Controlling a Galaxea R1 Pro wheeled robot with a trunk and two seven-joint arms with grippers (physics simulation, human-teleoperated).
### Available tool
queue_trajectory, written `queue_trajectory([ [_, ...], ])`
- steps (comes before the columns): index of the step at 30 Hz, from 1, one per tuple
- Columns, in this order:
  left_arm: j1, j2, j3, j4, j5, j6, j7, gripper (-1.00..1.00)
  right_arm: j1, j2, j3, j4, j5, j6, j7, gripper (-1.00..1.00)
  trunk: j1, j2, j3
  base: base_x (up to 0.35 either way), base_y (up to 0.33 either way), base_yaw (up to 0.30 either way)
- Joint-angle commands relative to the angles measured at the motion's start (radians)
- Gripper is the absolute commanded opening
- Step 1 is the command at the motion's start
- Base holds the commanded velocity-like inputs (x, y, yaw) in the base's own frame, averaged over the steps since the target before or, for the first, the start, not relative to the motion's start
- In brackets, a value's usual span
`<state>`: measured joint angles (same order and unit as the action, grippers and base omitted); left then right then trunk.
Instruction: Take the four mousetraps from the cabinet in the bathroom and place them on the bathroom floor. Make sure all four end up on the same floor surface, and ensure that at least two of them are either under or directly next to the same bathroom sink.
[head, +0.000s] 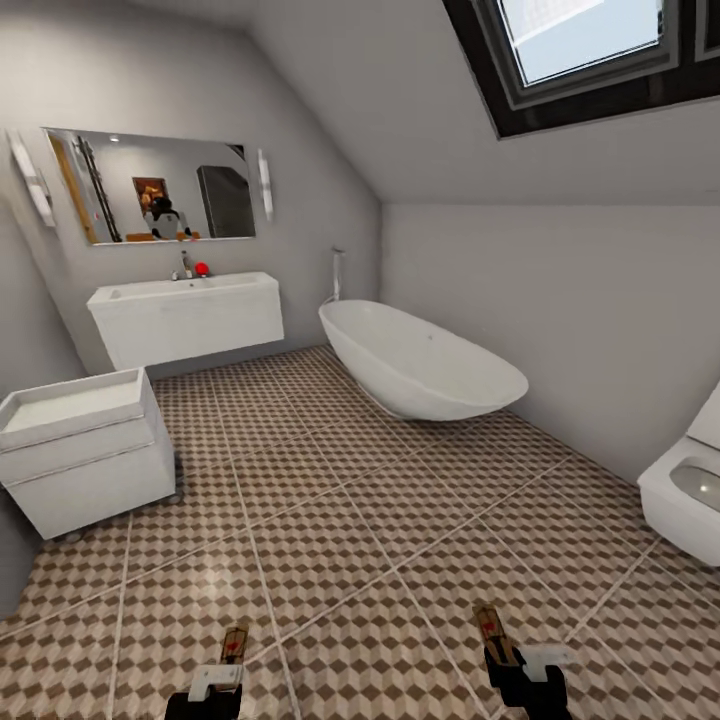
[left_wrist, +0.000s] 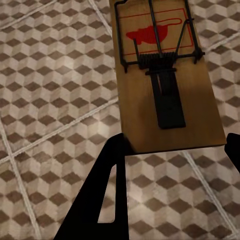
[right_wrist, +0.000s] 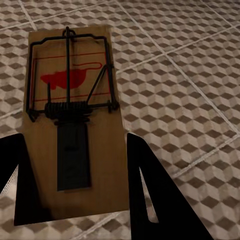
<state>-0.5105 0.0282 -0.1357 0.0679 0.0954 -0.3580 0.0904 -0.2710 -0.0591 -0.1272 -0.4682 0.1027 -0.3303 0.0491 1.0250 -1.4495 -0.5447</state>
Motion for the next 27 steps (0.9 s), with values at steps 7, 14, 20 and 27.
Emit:
queue_trajectory([
  [7,-0.002,-0.001,-0.008,0.004,0.009,-0.006,0.002,-1.00,-0.001,0.000,-0.009,0.000,0.007,-0.003,0.003,-1.00,0.000,-0.001,0.002,0.000,0.000,0.109],
  [14,-0.002,-0.001,-0.008,0.004,0.009,-0.006,0.003,-1.00,-0.001,-0.001,-0.008,0.000,0.007,-0.004,0.003,-1.00,0.000,-0.001,0.003,0.024,0.000,0.006],
  [20,-0.002,-0.001,-0.008,0.005,0.009,-0.006,0.003,-1.00,-0.001,-0.001,-0.009,0.000,0.006,-0.004,0.003,-1.00,0.000,-0.001,0.003,0.204,0.000,0.000],
  [27,-0.002,0.001,-0.008,0.004,0.009,-0.006,0.004,-1.00,-0.001,-0.002,-0.009,0.000,0.006,-0.004,0.003,-1.00,0.000,-0.001,0.003,0.253,0.000,0.000],
])
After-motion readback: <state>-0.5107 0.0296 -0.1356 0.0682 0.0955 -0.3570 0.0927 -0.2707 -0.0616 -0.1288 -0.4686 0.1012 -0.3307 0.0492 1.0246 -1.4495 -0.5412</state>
